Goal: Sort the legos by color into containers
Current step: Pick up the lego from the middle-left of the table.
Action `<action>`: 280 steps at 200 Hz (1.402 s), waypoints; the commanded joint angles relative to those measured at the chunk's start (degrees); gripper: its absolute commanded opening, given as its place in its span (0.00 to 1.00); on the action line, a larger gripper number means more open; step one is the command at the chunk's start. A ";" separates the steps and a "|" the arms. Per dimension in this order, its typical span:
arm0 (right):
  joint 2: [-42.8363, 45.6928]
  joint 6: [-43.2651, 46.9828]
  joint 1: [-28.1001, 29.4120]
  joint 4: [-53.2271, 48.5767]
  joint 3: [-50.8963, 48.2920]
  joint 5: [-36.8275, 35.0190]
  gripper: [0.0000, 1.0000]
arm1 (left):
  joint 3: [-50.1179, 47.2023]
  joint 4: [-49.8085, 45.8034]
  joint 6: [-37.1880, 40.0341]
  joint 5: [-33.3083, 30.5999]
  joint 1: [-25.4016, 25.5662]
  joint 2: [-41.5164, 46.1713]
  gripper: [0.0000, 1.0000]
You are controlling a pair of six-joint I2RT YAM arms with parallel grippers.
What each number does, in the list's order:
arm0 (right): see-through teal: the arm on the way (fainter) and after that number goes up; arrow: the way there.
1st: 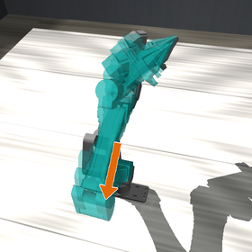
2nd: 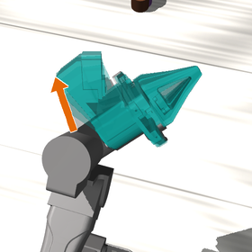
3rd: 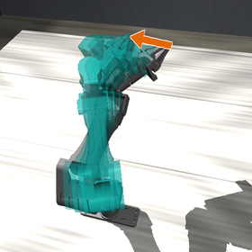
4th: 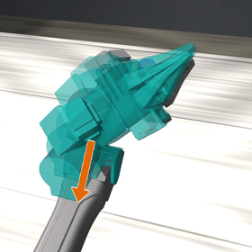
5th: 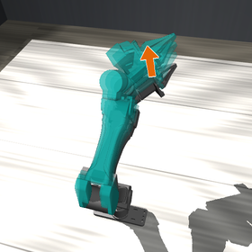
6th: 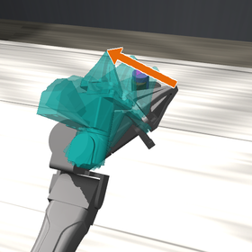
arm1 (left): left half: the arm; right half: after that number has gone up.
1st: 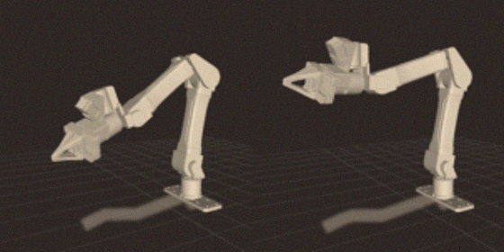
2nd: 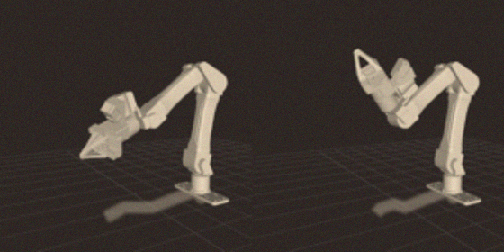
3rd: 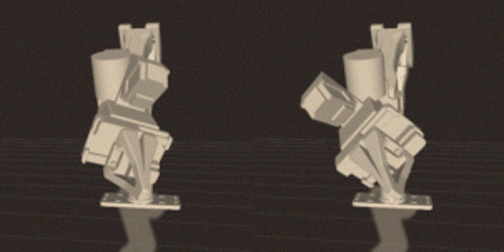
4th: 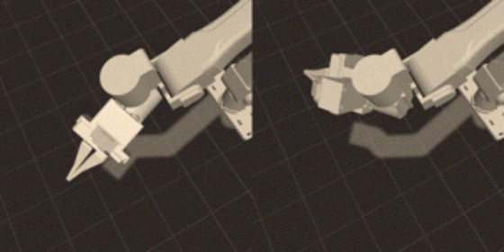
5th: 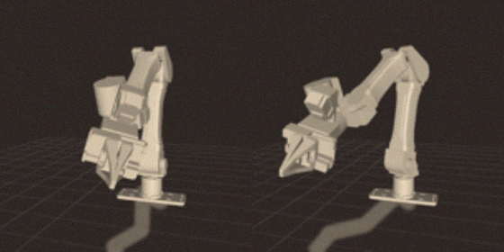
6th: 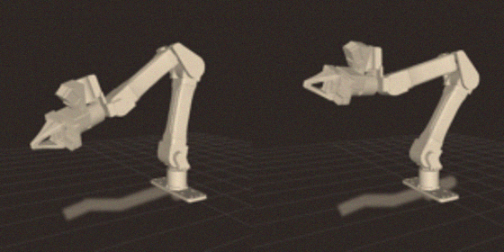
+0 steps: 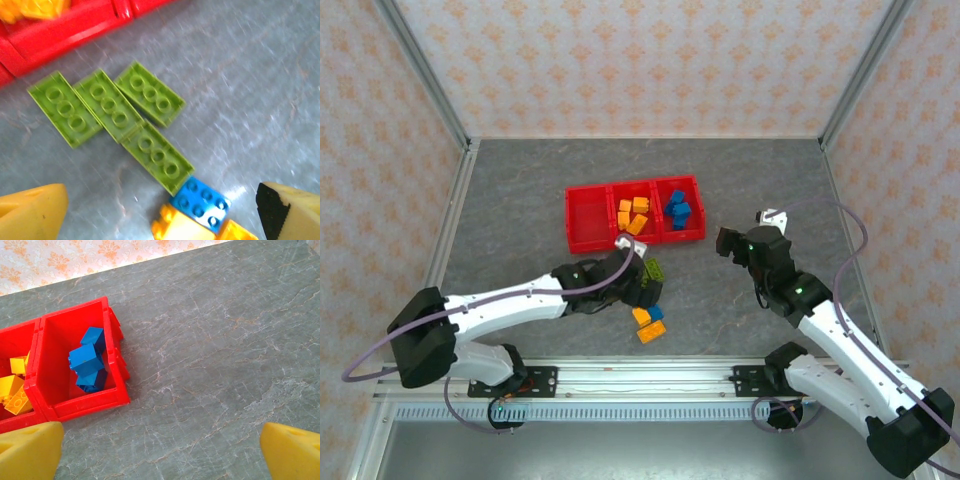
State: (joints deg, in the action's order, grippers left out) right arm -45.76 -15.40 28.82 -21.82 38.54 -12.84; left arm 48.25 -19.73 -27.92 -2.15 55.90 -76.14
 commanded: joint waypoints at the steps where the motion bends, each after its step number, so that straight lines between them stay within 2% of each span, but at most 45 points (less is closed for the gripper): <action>1: 0.23 -0.36 -0.25 -0.80 -0.07 -0.47 1.00 | -2.48 -2.77 -5.23 -0.23 3.91 2.71 0.96; 44: 2.56 -0.58 -0.25 -0.59 -0.36 -2.49 1.00 | -4.35 -3.54 -13.55 -0.52 13.09 0.67 0.94; 67: 2.95 -0.60 -0.25 -0.72 -0.48 -2.45 1.00 | -4.94 -2.81 -15.46 0.83 15.13 -2.88 0.92; 157: 3.83 -0.91 -0.25 -0.79 -0.58 -2.67 1.00 | -6.71 3.04 -17.48 4.55 15.38 -9.30 0.83; 174: 3.92 -0.93 -0.25 -0.72 -0.58 -2.66 1.00 | -5.75 3.59 -17.14 5.50 15.38 -10.70 0.78; 280: 4.05 -0.91 -0.25 -0.30 -0.92 -2.17 1.00 | 2.93 1.96 -13.15 4.92 15.36 -19.91 0.71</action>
State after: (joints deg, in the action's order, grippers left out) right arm -42.50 -15.66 28.82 -21.82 38.54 -13.72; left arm 48.23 -22.90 -43.35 2.44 70.94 -92.36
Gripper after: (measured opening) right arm 0.999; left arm 0.720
